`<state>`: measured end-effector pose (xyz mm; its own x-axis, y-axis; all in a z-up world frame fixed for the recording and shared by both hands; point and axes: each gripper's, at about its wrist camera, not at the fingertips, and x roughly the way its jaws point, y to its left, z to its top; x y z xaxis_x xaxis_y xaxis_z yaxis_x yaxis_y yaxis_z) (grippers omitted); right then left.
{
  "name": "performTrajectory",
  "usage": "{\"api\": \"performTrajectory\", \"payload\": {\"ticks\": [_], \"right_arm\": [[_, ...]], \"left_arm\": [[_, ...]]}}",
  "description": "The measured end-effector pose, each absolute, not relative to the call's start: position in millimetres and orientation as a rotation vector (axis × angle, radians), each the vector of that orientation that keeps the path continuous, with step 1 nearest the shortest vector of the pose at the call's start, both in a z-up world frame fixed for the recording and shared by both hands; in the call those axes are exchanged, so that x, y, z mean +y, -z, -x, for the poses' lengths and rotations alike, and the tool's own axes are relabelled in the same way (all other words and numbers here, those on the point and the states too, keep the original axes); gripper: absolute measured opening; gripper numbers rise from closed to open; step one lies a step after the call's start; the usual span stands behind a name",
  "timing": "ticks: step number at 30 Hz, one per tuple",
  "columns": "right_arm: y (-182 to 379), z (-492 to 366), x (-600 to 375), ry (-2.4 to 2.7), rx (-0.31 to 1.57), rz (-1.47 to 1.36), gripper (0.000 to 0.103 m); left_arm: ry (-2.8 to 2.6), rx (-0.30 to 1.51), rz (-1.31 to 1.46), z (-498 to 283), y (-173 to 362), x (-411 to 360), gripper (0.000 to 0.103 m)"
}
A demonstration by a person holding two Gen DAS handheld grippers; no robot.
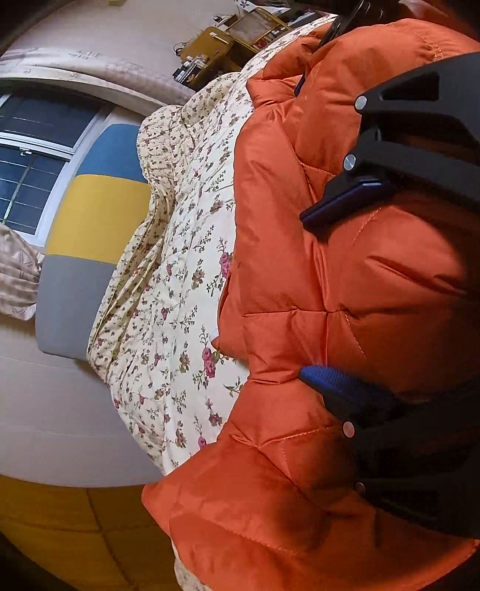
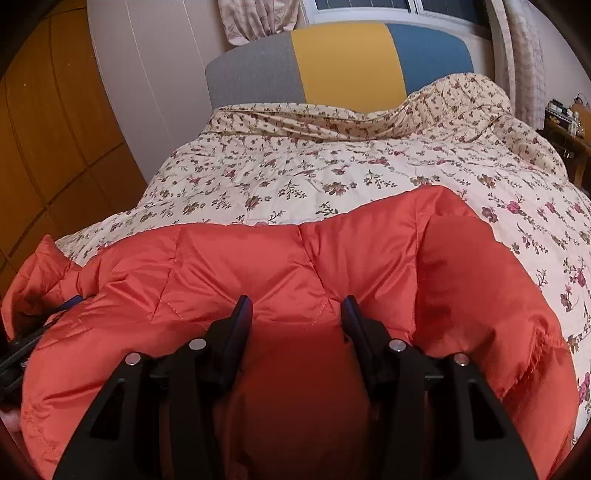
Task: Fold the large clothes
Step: 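Press both grippers on the folded jacket to flatten it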
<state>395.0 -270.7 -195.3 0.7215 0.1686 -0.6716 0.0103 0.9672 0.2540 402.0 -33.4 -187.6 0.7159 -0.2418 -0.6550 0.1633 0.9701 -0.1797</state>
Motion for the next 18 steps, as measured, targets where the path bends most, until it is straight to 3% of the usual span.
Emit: {"api": "performTrajectory", "payload": {"ticks": [2,8,18], "right_arm": [[188.9,-393.3,-276.8,-0.117,0.781,-0.276,0.057],[160.7,-385.2,-319.7,0.011,0.716,-0.301,0.054],[204.7,-403.7,-346.2,0.133,0.797,-0.313,0.052]], "left_arm": [[0.225,0.740,0.112,-401.1,188.3,-33.6,0.077],[0.223,0.746,0.105,-403.1,188.1,-33.5,0.078],[0.224,0.753,0.099,-403.5,186.5,-35.3,0.078]]}}
